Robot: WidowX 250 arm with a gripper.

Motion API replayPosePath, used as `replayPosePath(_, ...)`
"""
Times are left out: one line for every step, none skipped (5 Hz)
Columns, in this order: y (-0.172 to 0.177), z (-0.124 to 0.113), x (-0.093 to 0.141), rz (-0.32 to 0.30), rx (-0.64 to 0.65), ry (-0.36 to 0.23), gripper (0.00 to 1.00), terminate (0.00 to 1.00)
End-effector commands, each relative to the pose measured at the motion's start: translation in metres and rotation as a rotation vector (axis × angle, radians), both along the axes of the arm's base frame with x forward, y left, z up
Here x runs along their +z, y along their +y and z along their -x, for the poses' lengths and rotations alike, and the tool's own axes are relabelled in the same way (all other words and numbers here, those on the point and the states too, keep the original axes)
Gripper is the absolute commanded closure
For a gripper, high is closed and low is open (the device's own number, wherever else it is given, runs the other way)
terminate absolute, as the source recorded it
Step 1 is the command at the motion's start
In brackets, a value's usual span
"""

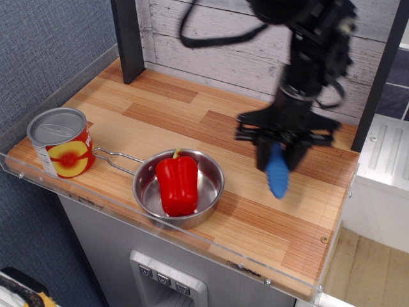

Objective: Move the fork above and between the can and pot

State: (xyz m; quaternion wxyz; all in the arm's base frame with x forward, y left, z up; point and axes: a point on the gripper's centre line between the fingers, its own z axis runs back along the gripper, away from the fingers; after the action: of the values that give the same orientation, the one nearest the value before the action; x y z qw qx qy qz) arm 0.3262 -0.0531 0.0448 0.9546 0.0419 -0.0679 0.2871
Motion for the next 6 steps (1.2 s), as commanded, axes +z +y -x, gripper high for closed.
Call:
replayPosePath(0.036, -0.004, 0.022, 0.104, 0.370, -0.189, 1.00, 0.00)
replayPosePath(0.066, -0.008, 0.023, 0.141, 0.546, -0.238, 1.00, 0.00)
replayPosePath(0.089, -0.016, 0.025, 0.157, 0.680, -0.252, 1.00, 0.00)
replayPosePath(0.107, -0.025, 0.024, 0.170, 0.775, -0.233, 1.00, 0.00)
replayPosePath(0.132, -0.024, 0.018, 0.189, 0.900, -0.222, 1.00, 0.00)
replayPosePath(0.151, -0.024, 0.009, 0.173, 0.950, -0.196, 1.00, 0.00)
